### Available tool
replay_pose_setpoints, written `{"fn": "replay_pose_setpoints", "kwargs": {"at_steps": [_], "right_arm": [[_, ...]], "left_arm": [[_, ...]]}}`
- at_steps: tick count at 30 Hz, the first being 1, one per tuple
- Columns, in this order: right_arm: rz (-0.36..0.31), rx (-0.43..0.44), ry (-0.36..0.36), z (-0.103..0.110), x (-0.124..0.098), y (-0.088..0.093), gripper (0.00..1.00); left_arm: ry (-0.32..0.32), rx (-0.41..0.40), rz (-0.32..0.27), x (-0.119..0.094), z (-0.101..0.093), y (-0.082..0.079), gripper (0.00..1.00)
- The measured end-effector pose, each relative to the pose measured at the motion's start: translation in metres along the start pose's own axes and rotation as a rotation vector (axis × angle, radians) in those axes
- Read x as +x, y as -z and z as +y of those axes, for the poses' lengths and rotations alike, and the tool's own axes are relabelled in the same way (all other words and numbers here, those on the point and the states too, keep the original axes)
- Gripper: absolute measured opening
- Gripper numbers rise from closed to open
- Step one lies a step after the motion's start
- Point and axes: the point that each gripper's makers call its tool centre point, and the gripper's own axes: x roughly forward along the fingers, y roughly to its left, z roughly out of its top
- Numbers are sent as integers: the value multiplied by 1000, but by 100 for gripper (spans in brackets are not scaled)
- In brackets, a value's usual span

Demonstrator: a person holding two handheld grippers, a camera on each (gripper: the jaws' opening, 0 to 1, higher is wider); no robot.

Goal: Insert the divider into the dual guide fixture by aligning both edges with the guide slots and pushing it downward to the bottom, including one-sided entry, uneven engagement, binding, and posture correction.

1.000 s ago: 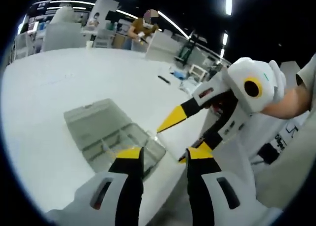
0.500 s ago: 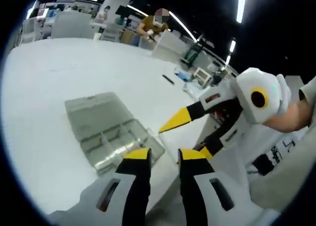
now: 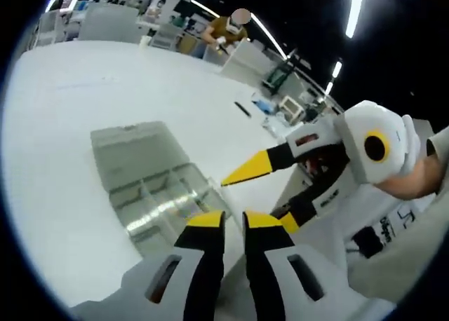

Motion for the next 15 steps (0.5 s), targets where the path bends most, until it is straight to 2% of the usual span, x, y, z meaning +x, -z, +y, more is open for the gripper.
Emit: {"fn": "replay_pose_setpoints", "kwargs": {"at_steps": [15], "right_arm": [[1, 1, 4, -2, 1, 2, 27]], "left_arm": [[0, -56, 2, 2, 2, -3, 2]]}}
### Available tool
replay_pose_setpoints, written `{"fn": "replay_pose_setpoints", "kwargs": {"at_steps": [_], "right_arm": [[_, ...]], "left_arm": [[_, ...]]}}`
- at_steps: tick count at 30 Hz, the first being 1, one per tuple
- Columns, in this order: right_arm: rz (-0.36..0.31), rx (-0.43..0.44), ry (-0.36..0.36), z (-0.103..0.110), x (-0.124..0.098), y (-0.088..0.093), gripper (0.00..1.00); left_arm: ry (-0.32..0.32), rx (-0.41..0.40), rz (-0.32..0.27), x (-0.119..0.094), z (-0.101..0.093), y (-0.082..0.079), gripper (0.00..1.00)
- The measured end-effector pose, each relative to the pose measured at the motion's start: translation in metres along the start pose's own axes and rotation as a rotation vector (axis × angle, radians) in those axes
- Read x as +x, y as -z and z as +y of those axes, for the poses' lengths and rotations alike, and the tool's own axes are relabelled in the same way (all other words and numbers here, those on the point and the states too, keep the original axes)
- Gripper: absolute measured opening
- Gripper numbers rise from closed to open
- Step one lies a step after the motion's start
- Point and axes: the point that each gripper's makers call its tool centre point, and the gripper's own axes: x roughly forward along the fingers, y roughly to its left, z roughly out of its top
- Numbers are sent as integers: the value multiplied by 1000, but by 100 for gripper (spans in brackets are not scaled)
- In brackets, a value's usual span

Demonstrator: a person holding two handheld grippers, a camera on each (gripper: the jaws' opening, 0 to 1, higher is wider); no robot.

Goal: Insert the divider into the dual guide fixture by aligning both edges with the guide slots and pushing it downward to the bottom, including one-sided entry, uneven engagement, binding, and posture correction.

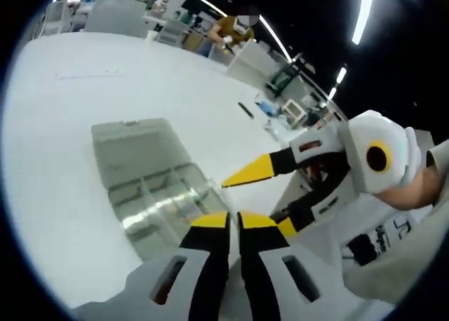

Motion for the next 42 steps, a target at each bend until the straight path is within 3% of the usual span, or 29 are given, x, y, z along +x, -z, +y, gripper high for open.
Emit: {"fn": "replay_pose_setpoints", "kwargs": {"at_steps": [30, 42], "right_arm": [[7, -20, 15, -1, 1, 5, 28], [5, 4, 21, -4, 0, 4, 29]], "left_arm": [[-4, -143, 11, 5, 3, 2, 0], [-11, -142, 2, 4, 6, 0, 0]]}}
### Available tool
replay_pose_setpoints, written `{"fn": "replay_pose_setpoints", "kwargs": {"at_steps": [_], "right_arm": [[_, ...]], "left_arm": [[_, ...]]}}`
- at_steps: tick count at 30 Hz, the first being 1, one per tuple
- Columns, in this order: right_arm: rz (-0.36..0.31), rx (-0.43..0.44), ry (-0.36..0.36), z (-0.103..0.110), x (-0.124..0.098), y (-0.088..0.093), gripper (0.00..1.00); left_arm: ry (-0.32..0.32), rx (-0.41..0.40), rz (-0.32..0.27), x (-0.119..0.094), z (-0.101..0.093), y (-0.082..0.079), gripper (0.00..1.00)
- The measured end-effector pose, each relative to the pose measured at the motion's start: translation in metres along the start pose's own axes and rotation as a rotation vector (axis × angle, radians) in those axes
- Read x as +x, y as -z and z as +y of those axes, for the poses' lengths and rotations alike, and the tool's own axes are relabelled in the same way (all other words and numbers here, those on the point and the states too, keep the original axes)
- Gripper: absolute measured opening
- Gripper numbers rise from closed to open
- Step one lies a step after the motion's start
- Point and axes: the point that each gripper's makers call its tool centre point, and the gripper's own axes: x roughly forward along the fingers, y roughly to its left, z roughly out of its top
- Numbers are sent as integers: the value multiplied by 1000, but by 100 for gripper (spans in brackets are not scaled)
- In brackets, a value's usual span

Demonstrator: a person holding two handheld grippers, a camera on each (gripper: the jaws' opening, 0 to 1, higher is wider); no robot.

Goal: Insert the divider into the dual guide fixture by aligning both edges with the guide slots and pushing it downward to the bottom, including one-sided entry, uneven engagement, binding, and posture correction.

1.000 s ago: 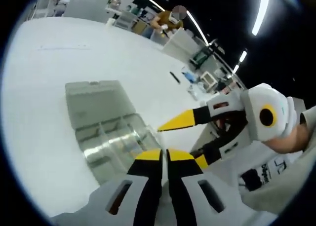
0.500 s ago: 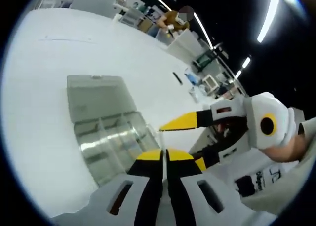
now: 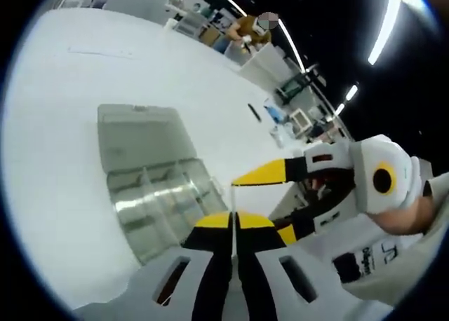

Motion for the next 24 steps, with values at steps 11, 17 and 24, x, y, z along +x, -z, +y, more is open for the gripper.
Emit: {"fn": "replay_pose_setpoints", "kwargs": {"at_steps": [11, 17, 24], "right_arm": [[-10, 24, 11, -6, -4, 0, 28], [-13, 35, 7, -10, -6, 1, 25], [-7, 35, -10, -13, -9, 5, 22]], "left_arm": [[-1, 65, -8, -3, 5, -1, 0], [11, 130, -17, -3, 5, -3, 0], [26, 202, -23, -3, 3, -2, 0]]}}
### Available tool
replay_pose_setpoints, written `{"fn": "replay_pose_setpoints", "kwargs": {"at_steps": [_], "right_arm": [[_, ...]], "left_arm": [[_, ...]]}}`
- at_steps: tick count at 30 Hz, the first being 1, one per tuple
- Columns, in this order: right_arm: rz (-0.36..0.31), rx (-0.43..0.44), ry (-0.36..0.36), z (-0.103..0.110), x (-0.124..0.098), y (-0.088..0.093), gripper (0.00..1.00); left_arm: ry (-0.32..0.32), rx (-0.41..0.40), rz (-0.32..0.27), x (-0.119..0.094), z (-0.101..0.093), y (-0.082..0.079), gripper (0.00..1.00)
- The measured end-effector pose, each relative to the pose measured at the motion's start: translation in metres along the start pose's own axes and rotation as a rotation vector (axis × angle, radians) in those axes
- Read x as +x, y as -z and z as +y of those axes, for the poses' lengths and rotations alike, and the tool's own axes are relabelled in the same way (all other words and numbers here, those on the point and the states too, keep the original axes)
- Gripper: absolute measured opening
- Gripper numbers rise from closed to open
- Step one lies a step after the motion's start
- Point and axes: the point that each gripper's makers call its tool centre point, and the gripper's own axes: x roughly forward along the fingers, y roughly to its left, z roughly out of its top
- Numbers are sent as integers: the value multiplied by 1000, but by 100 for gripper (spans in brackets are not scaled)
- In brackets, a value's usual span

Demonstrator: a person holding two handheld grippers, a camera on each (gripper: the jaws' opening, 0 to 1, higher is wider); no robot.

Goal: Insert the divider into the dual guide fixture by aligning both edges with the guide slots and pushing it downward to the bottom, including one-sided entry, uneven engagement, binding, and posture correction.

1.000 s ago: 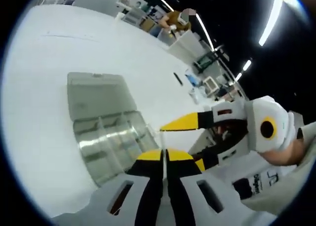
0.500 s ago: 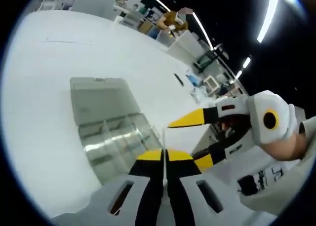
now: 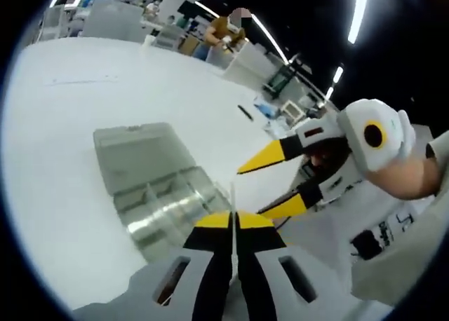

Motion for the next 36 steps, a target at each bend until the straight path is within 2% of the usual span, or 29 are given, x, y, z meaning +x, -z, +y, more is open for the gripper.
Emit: {"fn": "replay_pose_setpoints", "kwargs": {"at_steps": [14, 20, 26, 36], "right_arm": [[1, -6, -83, 2, -3, 1, 15], [9, -24, -123, 5, -3, 1, 12], [16, -38, -168, 7, -4, 1, 10], [30, -55, -242, 14, -2, 0, 7]], "left_arm": [[27, 158, -14, -2, -5, 3, 0], [35, 266, -7, -1, -8, 6, 0], [47, 337, -2, 0, -14, 8, 0], [63, 424, 2, 1, -21, 9, 0]]}}
